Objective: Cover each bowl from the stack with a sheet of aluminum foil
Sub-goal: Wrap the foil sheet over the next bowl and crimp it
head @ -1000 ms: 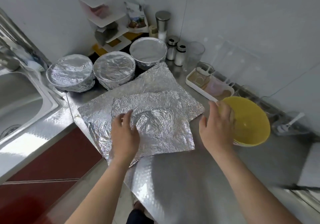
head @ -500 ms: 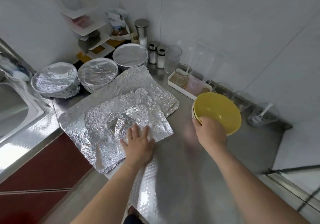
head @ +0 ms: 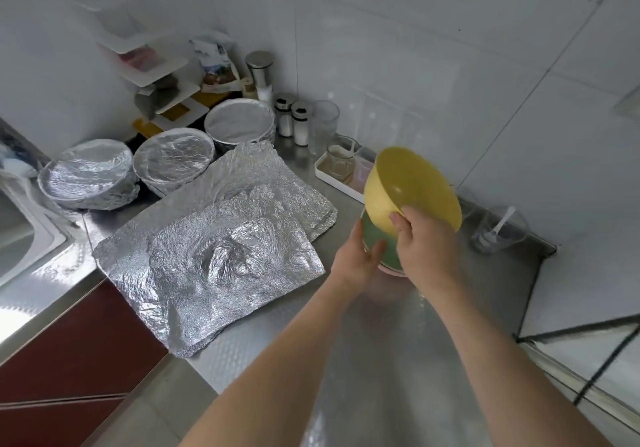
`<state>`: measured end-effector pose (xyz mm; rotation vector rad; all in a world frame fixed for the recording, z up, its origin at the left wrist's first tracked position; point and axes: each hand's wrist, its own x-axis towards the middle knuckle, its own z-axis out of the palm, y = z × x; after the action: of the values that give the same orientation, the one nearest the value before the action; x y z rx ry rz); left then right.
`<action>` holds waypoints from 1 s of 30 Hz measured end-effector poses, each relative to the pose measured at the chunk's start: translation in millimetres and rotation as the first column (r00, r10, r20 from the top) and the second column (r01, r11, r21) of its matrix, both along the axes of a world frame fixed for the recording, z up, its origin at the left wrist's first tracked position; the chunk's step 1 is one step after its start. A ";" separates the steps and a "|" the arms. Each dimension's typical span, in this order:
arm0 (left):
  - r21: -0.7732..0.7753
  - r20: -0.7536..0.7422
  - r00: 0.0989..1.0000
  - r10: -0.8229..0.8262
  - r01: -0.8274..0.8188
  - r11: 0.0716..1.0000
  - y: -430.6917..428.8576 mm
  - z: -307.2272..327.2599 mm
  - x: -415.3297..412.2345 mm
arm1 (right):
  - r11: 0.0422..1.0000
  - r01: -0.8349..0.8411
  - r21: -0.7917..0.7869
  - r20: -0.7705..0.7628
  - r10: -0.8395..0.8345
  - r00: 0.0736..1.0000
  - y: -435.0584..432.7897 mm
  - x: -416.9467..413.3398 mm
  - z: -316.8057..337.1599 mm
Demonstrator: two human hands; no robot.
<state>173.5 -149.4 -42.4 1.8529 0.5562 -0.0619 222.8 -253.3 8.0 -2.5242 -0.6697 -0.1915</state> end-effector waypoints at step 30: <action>0.670 -0.384 0.920 -0.080 0.338 0.661 100.9 -71.2 -116.5 | 0.936 -0.345 0.069 -0.009 0.346 0.938 39.2 -55.9 -86.9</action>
<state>56.9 -48.5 -113.6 2.7335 0.6392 -0.3575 167.0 -214.0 -79.0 -2.2959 -1.0657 -0.0603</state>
